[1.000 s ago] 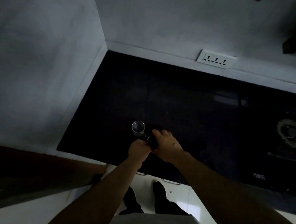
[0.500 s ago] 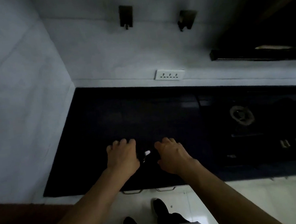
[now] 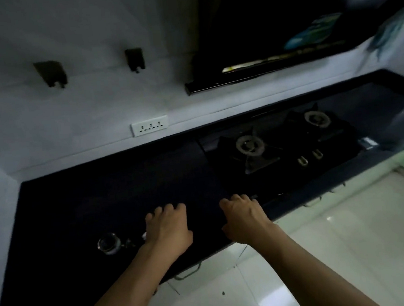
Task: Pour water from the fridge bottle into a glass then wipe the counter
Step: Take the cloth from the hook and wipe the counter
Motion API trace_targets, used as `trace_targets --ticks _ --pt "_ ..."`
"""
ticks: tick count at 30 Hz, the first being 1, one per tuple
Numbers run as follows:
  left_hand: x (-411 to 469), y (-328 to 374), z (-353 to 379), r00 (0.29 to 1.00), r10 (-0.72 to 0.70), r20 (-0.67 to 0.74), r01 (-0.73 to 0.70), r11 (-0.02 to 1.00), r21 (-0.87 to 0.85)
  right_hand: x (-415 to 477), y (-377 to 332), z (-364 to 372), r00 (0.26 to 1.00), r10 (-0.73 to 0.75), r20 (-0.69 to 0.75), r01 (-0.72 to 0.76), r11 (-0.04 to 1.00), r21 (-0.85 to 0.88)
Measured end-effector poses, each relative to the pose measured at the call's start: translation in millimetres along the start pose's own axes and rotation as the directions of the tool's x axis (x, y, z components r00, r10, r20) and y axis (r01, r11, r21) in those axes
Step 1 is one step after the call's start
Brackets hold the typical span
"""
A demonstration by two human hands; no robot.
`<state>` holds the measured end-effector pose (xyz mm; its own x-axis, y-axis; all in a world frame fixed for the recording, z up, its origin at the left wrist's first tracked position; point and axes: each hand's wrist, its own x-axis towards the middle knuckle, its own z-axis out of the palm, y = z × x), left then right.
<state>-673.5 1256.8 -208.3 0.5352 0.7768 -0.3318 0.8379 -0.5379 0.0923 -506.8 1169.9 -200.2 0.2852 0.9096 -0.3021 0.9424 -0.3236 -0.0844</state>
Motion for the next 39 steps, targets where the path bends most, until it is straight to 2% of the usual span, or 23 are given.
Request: trace_targets --ticks 4,9,16,22,29,39 --pt "8 76 9 0.995 0.075 0.069 -0.079 0.996 0.047 -32 70 8 0.997 0.078 -0.014 -0.077 0.996 0.049" --pt "10 204 17 0.975 0.173 0.137 -0.181 0.982 0.047 -83 181 16 0.985 0.17 -0.002 -0.17 0.983 0.068" --pt "12 373 17 0.941 0.301 0.152 -0.317 0.944 0.096 -144 326 14 0.953 0.297 -0.057 -0.291 0.951 0.102" --pt "30 470 9 0.9 0.409 0.154 -0.431 0.886 0.17 -163 414 9 0.907 0.407 -0.111 -0.386 0.907 0.169" --pt "91 564 10 0.82 0.53 0.216 -0.568 0.797 0.204 -156 508 -1 0.846 0.524 -0.098 -0.497 0.842 0.208" --pt "199 728 -20 0.651 0.723 0.23 -0.759 0.613 0.219 -124 656 -34 0.708 0.701 -0.087 -0.66 0.7 0.272"
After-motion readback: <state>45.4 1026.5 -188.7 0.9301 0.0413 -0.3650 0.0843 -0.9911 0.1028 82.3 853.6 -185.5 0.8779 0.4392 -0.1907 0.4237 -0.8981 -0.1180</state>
